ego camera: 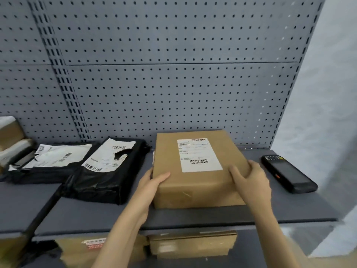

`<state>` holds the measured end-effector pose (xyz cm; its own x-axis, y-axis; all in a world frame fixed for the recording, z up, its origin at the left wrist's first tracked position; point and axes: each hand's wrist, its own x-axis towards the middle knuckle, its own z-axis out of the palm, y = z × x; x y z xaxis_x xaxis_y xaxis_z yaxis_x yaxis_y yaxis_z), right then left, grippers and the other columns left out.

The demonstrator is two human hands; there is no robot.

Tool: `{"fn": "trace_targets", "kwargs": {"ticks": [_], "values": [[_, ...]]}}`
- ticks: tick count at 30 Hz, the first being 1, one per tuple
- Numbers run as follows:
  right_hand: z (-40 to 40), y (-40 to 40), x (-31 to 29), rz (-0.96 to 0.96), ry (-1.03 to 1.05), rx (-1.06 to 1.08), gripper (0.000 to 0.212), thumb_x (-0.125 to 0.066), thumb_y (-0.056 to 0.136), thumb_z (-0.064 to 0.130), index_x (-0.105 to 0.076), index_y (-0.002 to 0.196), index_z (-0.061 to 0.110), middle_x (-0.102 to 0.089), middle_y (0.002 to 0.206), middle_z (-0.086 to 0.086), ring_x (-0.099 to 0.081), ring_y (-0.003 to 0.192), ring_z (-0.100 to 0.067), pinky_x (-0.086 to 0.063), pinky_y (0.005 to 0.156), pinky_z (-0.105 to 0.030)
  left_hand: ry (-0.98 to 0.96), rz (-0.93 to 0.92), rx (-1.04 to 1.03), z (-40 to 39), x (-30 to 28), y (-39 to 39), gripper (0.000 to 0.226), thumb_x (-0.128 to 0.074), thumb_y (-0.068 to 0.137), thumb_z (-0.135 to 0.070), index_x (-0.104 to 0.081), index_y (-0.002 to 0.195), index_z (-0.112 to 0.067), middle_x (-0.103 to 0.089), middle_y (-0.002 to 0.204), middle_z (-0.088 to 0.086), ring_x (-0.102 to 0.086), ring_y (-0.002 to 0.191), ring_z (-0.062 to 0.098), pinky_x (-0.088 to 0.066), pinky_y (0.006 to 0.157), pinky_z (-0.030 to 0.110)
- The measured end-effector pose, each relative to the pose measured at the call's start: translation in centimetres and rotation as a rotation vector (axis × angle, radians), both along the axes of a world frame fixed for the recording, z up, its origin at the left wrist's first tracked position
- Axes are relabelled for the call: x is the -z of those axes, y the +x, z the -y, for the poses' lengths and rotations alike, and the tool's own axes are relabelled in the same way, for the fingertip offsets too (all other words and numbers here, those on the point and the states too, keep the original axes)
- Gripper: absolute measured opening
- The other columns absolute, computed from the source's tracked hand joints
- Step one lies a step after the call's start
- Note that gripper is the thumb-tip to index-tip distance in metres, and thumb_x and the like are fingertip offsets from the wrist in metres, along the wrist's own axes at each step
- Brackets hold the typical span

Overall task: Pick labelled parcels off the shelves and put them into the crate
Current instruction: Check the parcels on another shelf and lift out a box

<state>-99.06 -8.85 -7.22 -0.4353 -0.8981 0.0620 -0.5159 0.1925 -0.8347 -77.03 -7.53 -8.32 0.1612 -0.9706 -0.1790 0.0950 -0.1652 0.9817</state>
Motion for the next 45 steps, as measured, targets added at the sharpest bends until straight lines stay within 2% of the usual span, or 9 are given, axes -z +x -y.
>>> {"fn": "trace_targets", "kwargs": {"ticks": [10, 14, 17, 19, 23, 29, 34, 39, 45], "values": [[-1.6, 0.2, 0.6, 0.484, -0.392, 0.063, 0.043, -0.063, 0.083, 0.03, -0.051, 0.124, 0.03, -0.053, 0.11, 0.016, -0.051, 0.089, 0.008, -0.037, 0.071, -0.016, -0.381, 0.13, -0.034, -4.3, -2.4, -0.1, 0.085, -0.07, 0.066, -0.038, -0.03, 0.142, -0.04, -0.053, 0.122, -0.035, -0.05, 0.11, -0.017, -0.043, 0.088, 0.009], [-1.9, 0.9, 0.3, 0.561, -0.484, 0.081, 0.037, -0.063, 0.084, 0.026, -0.052, 0.119, 0.032, -0.055, 0.109, 0.017, -0.046, 0.083, 0.029, -0.037, 0.068, -0.007, -0.479, 0.1, -0.05, -4.4, -2.9, 0.0, 0.08, -0.068, 0.067, -0.026, -0.034, 0.139, -0.035, -0.055, 0.116, -0.038, -0.051, 0.108, -0.016, -0.042, 0.077, 0.002], [-2.0, 0.9, -0.2, 0.55, -0.479, 0.062, 0.036, -0.062, 0.084, 0.027, -0.054, 0.119, 0.032, -0.056, 0.111, 0.016, -0.049, 0.086, 0.023, -0.038, 0.074, -0.008, -0.492, 0.088, -0.044, -4.3, -2.6, 0.2, 0.074, -0.072, 0.069, -0.024, -0.037, 0.134, -0.038, -0.056, 0.116, -0.037, -0.052, 0.109, -0.014, -0.043, 0.077, 0.003], [-2.1, 1.0, -0.8, 0.489, -0.467, 0.049, 0.036, -0.061, 0.084, 0.029, -0.055, 0.119, 0.034, -0.057, 0.102, 0.024, -0.05, 0.086, 0.019, -0.038, 0.082, -0.021, -0.457, 0.062, -0.054, -4.1, -2.4, 0.6, 0.066, -0.072, 0.071, -0.029, -0.043, 0.129, -0.043, -0.058, 0.116, -0.033, -0.055, 0.106, -0.012, -0.045, 0.074, 0.004], [-2.4, 1.3, -3.1, 0.294, -0.47, 0.05, 0.035, -0.059, 0.083, 0.042, -0.058, 0.118, 0.038, -0.05, 0.082, 0.029, -0.051, 0.075, 0.0, -0.037, 0.079, -0.031, -0.308, 0.048, -0.092, -2.8, -2.2, 1.9, 0.027, -0.06, 0.079, -0.044, -0.063, 0.106, -0.047, -0.066, 0.107, -0.027, -0.06, 0.096, -0.011, -0.044, 0.076, 0.015], [-3.0, 2.5, -6.4, 0.186, -0.593, -0.058, 0.048, -0.047, 0.075, 0.064, -0.06, 0.116, 0.042, -0.058, 0.095, 0.014, -0.051, 0.088, -0.003, -0.035, 0.084, -0.026, -0.128, -0.08, -0.135, -1.3, -1.3, 3.0, 0.026, -0.053, 0.08, -0.056, -0.072, 0.092, -0.043, -0.072, 0.1, -0.012, -0.064, 0.094, 0.006, -0.046, 0.079, 0.03], [-3.1, 3.2, -7.4, 0.246, -0.642, -0.161, 0.033, -0.044, 0.081, 0.054, -0.065, 0.105, 0.045, -0.063, 0.093, 0.017, -0.056, 0.091, 0.006, -0.044, 0.088, -0.024, -0.056, -0.157, -0.221, -0.4, -1.0, 3.9, 0.041, -0.051, 0.077, -0.063, -0.068, 0.101, -0.035, -0.074, 0.097, -0.008, -0.066, 0.093, 0.012, -0.048, 0.073, 0.034], [-4.2, 4.8, -6.5, 0.201, -0.762, -0.155, 0.031, -0.044, 0.079, 0.052, -0.058, 0.107, 0.051, -0.058, 0.091, 0.025, -0.05, 0.091, 0.013, -0.034, 0.077, 0.002, -0.023, -0.248, -0.289, 0.5, -0.5, 4.6, 0.034, -0.057, 0.071, -0.059, -0.07, 0.086, -0.031, -0.073, 0.084, -0.007, -0.066, 0.08, 0.016, -0.047, 0.074, 0.034], [-3.9, 5.1, -4.6, 0.161, -0.809, -0.074, 0.037, -0.044, 0.082, 0.051, -0.06, 0.114, 0.042, -0.061, 0.102, 0.028, -0.05, 0.098, 0.007, -0.035, 0.08, 0.001, -0.09, -0.265, -0.307, 0.6, -0.2, 4.2, 0.027, -0.058, 0.069, -0.053, -0.072, 0.076, -0.031, -0.071, 0.073, -0.008, -0.065, 0.067, 0.012, -0.044, 0.063, 0.03]]}}
